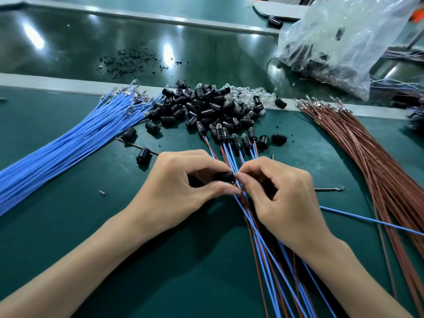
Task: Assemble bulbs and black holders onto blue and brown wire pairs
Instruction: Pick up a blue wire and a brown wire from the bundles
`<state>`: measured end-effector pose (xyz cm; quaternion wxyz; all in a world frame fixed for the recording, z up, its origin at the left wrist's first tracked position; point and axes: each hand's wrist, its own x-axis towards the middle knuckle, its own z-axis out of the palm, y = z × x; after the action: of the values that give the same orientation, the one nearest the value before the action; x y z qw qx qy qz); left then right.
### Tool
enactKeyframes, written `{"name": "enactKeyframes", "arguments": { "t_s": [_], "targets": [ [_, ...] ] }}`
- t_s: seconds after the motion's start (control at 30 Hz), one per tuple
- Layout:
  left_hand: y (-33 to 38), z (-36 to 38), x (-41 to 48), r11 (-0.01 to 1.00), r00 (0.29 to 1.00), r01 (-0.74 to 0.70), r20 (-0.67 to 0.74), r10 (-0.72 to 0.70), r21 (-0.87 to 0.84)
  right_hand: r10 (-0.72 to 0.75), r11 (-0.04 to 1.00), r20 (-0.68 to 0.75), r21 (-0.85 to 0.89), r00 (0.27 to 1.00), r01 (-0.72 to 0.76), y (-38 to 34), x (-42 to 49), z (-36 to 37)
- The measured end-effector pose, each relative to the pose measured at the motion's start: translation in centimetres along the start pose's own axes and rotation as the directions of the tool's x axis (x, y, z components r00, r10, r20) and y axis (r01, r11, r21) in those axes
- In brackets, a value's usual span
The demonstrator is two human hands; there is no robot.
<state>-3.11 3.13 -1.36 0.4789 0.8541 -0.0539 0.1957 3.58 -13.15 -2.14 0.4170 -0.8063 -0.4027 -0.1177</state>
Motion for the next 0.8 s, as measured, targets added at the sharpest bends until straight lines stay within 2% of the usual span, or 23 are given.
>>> {"name": "enactKeyframes", "arguments": {
  "t_s": [0.13, 0.3, 0.5, 0.8],
  "targets": [
    [0.39, -0.1, -0.04, 0.946, 0.983, 0.168, -0.02, -0.181, -0.276, -0.023, 1.0, -0.046, -0.013, 0.999, 0.023, -0.06, -0.14, -0.06],
    [0.52, -0.15, 0.21, 0.888, 0.969, 0.221, -0.01, -0.246, -0.402, -0.05, 0.998, -0.096, -0.028, 0.994, 0.048, -0.31, -0.24, -0.09],
    [0.37, -0.03, 0.09, 0.862, 0.977, 0.187, -0.005, -0.214, -0.472, -0.062, 0.998, -0.109, 0.023, 0.992, 0.065, -0.71, -0.16, 0.0],
    [0.57, -0.01, 0.05, 0.855, 0.973, 0.208, 0.016, -0.229, -0.475, -0.043, 0.998, -0.075, 0.03, 0.996, 0.046, -0.82, -0.28, 0.19]
  ]
}}
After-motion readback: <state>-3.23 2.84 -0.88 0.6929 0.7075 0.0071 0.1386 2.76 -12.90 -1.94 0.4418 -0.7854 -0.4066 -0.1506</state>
